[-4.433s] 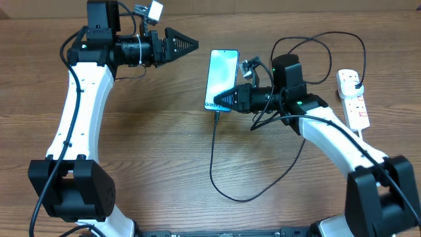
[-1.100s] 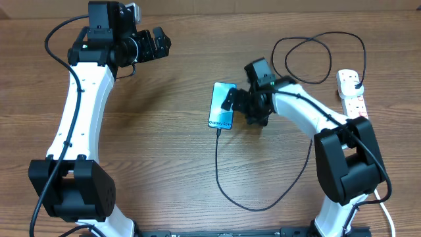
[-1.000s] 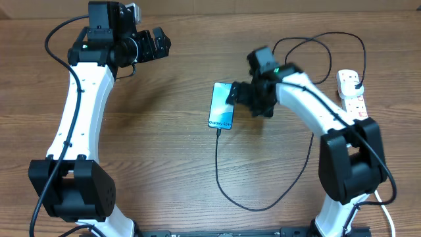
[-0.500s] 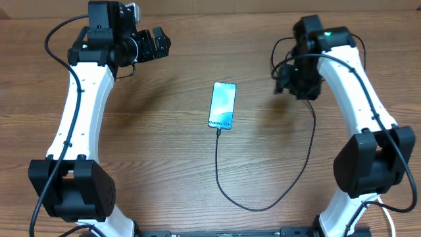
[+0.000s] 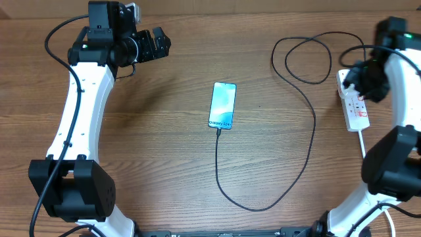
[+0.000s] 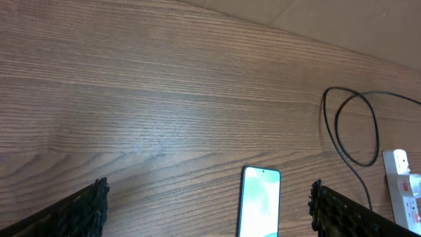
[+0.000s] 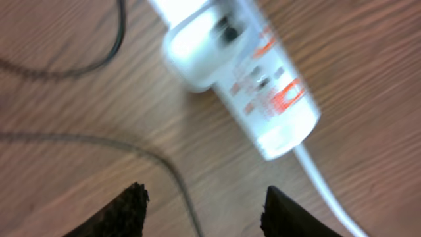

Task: Plug charger to phone and switch on socket
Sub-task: 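Release the phone and move the right gripper to the power strip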

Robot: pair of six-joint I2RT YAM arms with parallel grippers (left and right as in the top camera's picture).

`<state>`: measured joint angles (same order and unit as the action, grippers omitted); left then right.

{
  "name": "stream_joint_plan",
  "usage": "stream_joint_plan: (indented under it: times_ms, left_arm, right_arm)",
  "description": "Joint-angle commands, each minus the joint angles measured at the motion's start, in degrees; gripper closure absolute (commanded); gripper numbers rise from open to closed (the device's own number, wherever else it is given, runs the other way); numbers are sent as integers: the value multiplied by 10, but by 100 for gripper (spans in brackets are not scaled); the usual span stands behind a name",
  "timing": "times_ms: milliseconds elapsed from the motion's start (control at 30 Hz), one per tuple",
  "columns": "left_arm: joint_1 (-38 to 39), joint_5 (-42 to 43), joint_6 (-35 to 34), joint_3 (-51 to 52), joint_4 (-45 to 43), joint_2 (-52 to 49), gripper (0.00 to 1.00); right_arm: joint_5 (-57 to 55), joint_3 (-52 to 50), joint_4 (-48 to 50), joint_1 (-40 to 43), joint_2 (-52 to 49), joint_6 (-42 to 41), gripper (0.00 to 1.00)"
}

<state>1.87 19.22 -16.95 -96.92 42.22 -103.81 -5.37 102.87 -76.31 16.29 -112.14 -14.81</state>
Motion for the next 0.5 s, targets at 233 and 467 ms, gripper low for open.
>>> stream_joint_plan:
  times_ms: [233,467]
  left_arm:
    - [2,-3,1,-15,0,18,0]
    - [2,-3,1,-15,0,18,0]
  right_arm:
    - [-10,-18,87,120,-2,1,25]
    - [-10,-68,161,142,-4,-1,3]
